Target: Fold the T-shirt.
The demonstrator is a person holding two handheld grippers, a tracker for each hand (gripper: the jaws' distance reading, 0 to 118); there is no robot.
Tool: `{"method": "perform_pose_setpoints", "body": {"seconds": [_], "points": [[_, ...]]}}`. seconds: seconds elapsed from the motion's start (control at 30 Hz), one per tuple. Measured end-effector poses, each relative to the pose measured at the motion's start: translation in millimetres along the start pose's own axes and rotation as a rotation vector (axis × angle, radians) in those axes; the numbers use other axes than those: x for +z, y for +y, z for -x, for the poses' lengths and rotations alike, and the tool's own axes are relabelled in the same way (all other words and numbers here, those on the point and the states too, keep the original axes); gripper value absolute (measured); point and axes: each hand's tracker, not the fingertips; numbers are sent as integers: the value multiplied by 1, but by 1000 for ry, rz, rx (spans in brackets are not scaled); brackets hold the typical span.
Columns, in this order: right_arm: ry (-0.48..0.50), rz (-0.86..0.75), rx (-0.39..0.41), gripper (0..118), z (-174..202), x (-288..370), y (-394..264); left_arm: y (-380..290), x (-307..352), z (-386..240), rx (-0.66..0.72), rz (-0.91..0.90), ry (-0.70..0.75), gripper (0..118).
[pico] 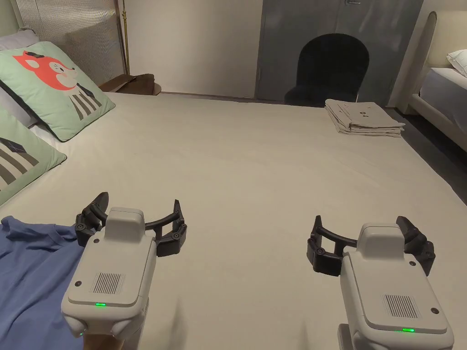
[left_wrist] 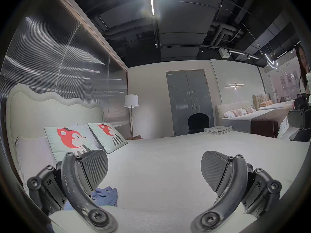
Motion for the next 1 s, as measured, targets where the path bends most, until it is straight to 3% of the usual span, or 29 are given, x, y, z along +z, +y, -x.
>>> {"method": "perform_pose_setpoints", "body": {"seconds": [0.47, 0.5, 0.53, 0.57, 0.6, 0.63, 0.7, 1.0], "points": [[-1, 13, -1, 115, 2, 0, 4, 5, -1, -2, -4, 10, 8, 106], [12, 11, -6, 108, 1, 0, 6, 6, 0, -1, 11, 6, -6, 97], [15, 11, -9, 94, 1, 1, 7, 7, 1, -1, 29, 0, -23, 84], [5, 12, -7, 71, 3, 1, 8, 7, 1, -1, 33, 1, -23, 62], [-17, 20, 2, 30, 5, 0, 9, 8, 1, -3, 31, 3, -17, 24], [-16, 23, 4, 5, 5, -3, 9, 9, 0, -5, 27, 6, -5, 1], [-22, 21, -2, 0, 4, -3, 9, 8, 0, -5, 39, 4, -16, 0], [38, 29, -27, 0, 15, -13, 13, 4, 3, 12, 50, 22, 15, 0]]}}
